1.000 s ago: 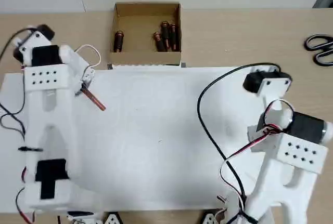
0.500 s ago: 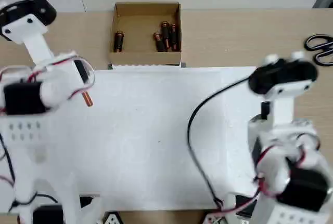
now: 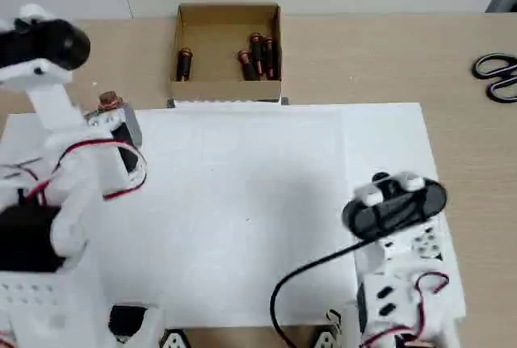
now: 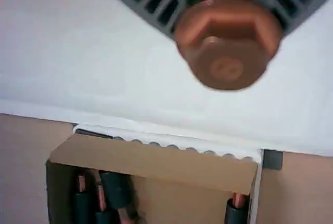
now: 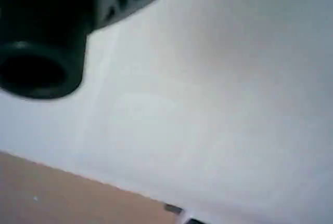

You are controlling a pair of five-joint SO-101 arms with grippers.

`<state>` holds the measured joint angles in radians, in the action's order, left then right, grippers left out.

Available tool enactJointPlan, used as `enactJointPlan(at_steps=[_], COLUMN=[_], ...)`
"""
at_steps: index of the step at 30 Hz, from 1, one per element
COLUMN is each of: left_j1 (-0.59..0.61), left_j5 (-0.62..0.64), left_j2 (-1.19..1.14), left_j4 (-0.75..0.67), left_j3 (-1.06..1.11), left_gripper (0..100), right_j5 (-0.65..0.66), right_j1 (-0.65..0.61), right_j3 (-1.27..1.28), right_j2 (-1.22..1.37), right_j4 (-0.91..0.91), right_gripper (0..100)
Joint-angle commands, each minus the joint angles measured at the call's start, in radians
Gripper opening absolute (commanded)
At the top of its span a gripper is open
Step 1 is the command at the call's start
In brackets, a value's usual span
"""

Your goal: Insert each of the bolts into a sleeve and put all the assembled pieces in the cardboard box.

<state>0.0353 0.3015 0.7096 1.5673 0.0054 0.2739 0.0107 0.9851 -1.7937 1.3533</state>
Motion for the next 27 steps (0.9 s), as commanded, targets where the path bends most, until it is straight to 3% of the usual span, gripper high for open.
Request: enactJointPlan(at_steps=[1, 7, 16, 27], left_j1=[-0.008, -0.009, -0.009, -0.008], left_j5=[-0.064, -0.081, -0.046, 0.112], left_j2=[0.117, 0.327, 0.752, 1.117], left_j4=[-0.100, -0.201, -0.496, -0.609], left_j3=[0.099, 0.349, 0.819, 1.144], left_gripper=[1, 1, 1, 1], right_j5=[-0.023, -0.106, -0.106, -0.103], right_j1=[-0.018, -0.048, -0.383, -0.645], right_j3=[0.035, 0.152, 0.358, 0.468], right_j2=[-0.004, 0.001, -0.022, -0.022], right_j4=[-0.047, -0.189, -0.446, -0.630], right_gripper=[0.3, 0.3, 0.3, 0.3])
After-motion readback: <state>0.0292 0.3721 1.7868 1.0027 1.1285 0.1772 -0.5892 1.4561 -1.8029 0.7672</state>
